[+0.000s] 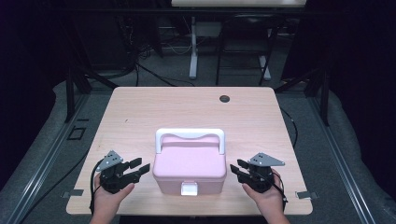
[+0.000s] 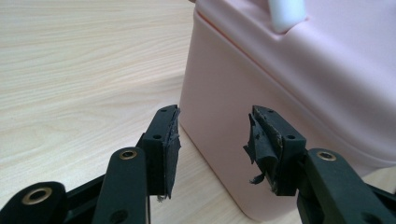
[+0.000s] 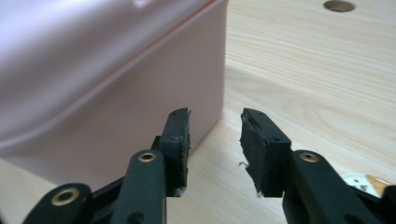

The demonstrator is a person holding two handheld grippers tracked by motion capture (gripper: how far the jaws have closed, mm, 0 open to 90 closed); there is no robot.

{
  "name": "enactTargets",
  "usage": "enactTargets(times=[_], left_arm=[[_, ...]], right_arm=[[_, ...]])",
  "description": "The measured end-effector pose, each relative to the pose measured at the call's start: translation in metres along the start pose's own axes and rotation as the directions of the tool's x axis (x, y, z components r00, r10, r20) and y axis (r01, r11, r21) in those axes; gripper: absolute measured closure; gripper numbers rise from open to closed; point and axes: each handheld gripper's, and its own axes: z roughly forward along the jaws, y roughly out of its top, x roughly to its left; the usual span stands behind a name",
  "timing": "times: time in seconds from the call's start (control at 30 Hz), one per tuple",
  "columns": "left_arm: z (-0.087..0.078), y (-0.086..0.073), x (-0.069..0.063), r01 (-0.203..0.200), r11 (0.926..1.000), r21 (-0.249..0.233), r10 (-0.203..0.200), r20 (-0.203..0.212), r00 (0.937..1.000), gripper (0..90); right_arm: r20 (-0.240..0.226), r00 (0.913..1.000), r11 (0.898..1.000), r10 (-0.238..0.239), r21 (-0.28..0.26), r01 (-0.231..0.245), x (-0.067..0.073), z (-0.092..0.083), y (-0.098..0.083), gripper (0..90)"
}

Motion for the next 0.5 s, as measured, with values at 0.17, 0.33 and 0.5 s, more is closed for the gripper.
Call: enactTargets(times=[0.17,0.33,0.5], left_arm=[[-0.008,0.008,0.002,0.006,0.9999,-0.016,-0.005,0.001,1.0,52.9],[-0.01,0.012,0.001,0.0,1.0,-0.006,0.0,0.015,0.9999,51.7],[-0.007,0.012,-0.002,-0.008,1.0,0.004,0.008,0.022,0.9997,50.6]], right_arm=[[-0.033,0.9994,1.0,0.011,-0.005,-0.011,-0.001,-0.005,0.008,57.9],[-0.028,0.9996,1.0,-0.009,-0.012,0.009,0.001,-0.008,0.013,54.9],[-0.033,0.9993,1.0,-0.015,-0.005,0.015,0.002,-0.009,0.013,54.5]])
